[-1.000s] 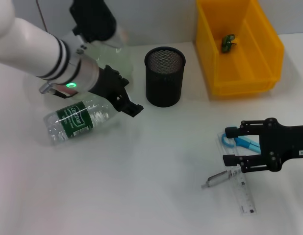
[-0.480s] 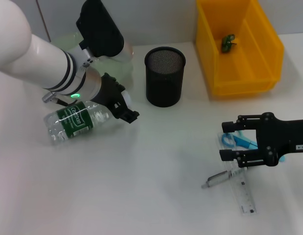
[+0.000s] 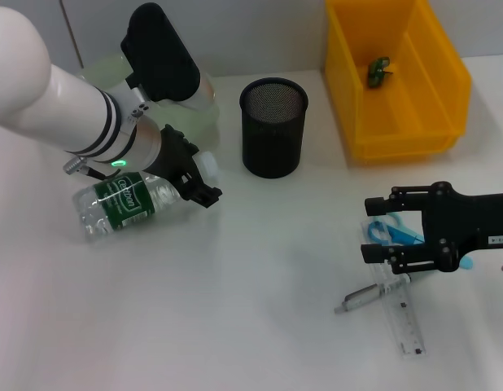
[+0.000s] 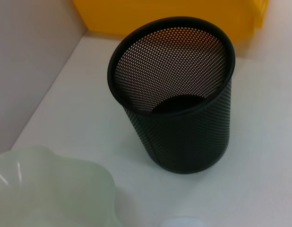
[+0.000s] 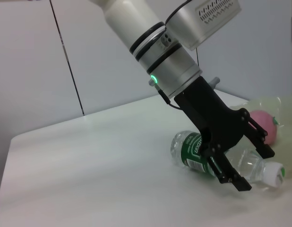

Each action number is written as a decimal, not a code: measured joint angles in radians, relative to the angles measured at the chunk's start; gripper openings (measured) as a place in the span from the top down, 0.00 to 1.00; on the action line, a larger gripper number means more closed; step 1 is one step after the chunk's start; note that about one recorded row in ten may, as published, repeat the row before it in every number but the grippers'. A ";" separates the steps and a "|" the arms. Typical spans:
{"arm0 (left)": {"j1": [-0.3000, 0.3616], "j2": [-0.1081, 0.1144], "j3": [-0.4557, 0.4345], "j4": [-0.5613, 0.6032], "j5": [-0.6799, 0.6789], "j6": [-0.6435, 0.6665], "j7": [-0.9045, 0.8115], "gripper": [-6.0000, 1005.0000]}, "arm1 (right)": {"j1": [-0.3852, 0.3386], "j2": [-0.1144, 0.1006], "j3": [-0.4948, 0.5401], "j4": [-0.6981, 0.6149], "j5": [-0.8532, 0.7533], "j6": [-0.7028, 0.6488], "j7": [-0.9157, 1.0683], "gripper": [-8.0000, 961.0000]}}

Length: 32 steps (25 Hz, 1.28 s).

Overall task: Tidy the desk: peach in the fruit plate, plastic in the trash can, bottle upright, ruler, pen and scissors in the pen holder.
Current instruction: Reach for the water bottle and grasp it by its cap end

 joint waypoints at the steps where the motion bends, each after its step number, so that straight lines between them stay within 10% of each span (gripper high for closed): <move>1: 0.000 0.000 0.002 0.000 0.000 -0.002 0.000 0.19 | 0.001 0.000 0.000 0.000 0.000 0.000 0.001 0.23; 32: 0.007 0.000 0.057 0.010 -0.008 0.057 -0.012 0.20 | 0.010 0.000 0.000 -0.001 0.011 -0.002 0.006 0.23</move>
